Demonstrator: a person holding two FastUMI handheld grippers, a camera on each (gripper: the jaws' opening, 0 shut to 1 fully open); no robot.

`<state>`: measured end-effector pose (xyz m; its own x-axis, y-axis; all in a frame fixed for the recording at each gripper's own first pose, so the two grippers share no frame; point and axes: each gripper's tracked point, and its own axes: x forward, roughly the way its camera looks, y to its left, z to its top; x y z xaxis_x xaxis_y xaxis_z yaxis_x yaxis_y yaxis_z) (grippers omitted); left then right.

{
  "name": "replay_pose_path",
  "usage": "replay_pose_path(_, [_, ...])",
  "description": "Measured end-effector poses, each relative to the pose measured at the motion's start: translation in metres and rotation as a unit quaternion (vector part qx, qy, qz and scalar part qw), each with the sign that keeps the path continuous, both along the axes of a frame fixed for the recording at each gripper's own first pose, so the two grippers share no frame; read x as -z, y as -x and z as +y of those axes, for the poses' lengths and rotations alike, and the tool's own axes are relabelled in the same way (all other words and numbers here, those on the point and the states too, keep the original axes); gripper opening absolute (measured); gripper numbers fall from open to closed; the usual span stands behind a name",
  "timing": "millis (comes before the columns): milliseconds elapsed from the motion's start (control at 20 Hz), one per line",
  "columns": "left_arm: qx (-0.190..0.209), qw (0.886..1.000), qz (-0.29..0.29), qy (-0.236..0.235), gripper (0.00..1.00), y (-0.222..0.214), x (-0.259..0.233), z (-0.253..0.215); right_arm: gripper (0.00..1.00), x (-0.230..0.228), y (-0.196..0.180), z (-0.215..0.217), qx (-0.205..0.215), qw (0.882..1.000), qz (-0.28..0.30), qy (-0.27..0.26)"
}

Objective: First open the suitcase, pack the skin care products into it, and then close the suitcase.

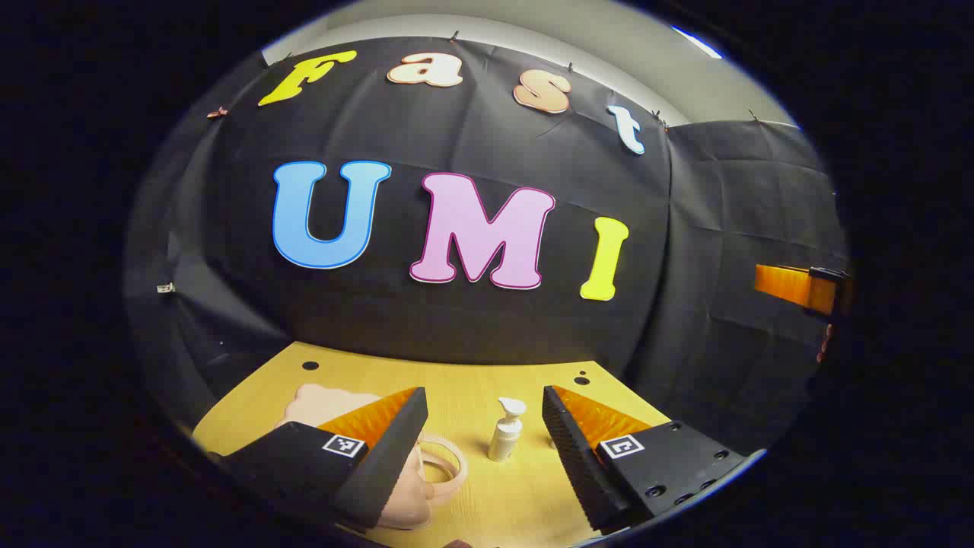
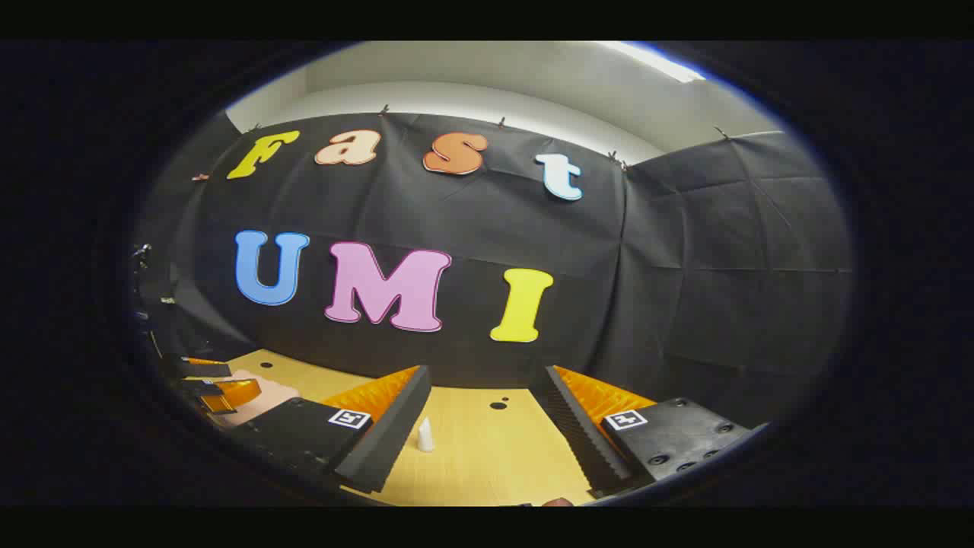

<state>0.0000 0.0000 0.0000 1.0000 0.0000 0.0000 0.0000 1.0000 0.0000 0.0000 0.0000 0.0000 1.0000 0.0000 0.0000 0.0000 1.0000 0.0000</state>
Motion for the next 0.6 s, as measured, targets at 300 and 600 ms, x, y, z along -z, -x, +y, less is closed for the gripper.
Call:
replay_pose_path(300, [-0.003,1.000,-0.026,0.000,0.96,0.015,-0.027,0.006,0.95,0.011,-0.004,0.014,-0.011,1.000,0.008,-0.029])
replay_pose_path(600, [-0.008,1.000,-0.011,-0.007,0.96,0.020,-0.015,0.018,0.95,0.014,-0.004,0.025,-0.021,0.999,0.010,-0.032])
